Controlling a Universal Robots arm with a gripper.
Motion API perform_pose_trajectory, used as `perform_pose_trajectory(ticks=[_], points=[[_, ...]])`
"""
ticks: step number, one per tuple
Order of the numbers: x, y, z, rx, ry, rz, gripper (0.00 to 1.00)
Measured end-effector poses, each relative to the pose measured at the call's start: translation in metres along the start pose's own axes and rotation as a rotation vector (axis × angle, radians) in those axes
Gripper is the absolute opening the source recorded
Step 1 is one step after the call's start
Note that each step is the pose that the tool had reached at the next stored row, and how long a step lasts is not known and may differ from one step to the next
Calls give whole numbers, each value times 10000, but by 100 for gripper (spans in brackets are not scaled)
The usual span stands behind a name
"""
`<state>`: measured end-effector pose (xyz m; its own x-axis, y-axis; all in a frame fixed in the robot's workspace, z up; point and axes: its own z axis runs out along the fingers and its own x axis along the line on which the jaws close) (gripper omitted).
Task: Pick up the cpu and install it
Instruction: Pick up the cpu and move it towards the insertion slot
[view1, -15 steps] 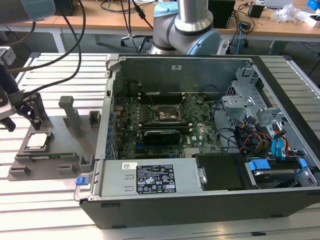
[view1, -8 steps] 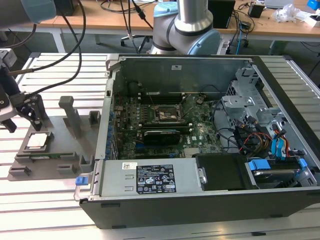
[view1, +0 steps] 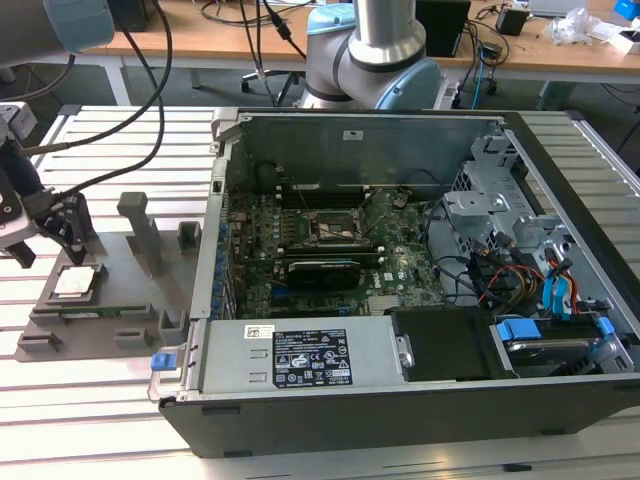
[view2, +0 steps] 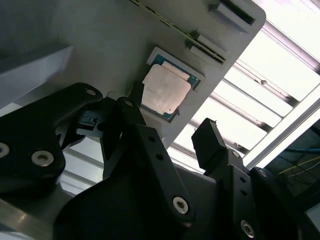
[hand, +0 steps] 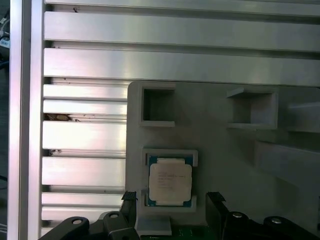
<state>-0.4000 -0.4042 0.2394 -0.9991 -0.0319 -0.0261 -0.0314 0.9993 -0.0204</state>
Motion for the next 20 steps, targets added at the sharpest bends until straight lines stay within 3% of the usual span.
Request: perform_pose_trajectory(ticks=[12, 20], points=[[-6, -1, 94, 1, 1, -2, 66], [-4, -41, 126, 0, -1, -2, 66]])
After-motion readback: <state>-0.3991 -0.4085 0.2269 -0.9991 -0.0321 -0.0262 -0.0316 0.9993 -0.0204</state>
